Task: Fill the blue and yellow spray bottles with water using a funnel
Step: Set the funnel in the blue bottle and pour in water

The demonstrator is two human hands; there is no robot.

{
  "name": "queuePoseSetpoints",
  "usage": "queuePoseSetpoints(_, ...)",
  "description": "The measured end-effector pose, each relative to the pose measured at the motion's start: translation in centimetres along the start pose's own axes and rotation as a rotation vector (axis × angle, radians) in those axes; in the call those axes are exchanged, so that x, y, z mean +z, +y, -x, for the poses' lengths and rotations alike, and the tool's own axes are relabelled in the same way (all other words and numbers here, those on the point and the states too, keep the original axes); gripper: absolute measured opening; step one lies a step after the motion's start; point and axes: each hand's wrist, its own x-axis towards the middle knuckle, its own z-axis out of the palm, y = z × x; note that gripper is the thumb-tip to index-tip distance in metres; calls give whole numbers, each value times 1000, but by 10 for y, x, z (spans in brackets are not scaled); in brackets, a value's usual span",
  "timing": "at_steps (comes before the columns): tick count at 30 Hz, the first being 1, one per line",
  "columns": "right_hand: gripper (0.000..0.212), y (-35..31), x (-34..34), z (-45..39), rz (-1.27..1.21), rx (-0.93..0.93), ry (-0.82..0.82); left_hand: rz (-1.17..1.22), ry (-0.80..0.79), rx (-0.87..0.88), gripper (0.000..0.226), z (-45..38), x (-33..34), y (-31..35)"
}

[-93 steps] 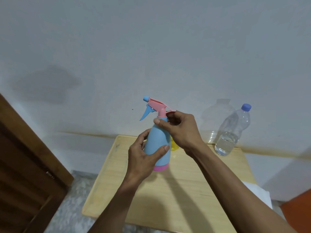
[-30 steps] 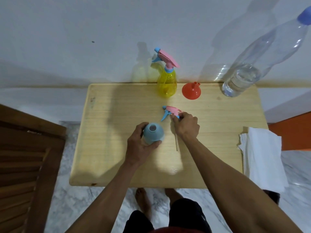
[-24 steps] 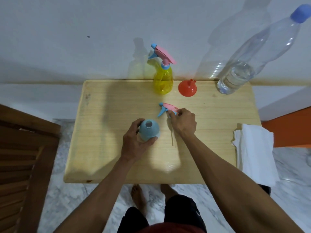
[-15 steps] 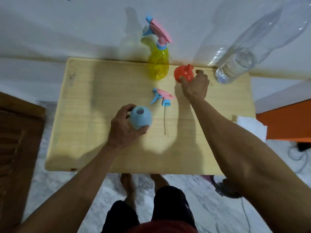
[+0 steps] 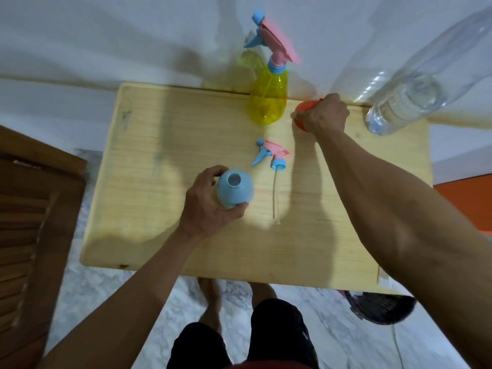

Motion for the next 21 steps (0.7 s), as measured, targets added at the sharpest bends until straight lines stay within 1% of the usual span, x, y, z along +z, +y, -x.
queuePoseSetpoints(3, 82, 1, -5, 3, -24, 22, -11, -2, -3, 4, 74, 1, 0, 0)
queuePoseSetpoints(5, 80, 4, -10, 8, -83, 48, -3, -2, -8, -3, 75, 1, 0, -1)
queuePoseSetpoints(8, 75, 14, -21, 22, -324, 42, 20, 7, -17, -25, 75, 2, -1, 0)
queuePoseSetpoints(10, 80, 20, -31, 39, -539, 43, 1, 14, -24, -45, 75, 2, -2, 2)
queuePoseSetpoints(13, 91, 28, -45, 69, -829, 8, -88, 9, -32, -74, 76, 2, -5, 6)
queuePoseSetpoints(15, 94, 32, -54, 89, -959, -53, -185, 13, -45, -81, 75, 1, -7, 10)
queuePoseSetpoints(18, 93, 33, -67, 116, -1049, -160, -308, 14, -61, -89, 73, 2, -10, 17)
queuePoseSetpoints(21, 81, 33, -77, 135, -1077, -255, -373, 17, -80, -110, 74, 3, -12, 21)
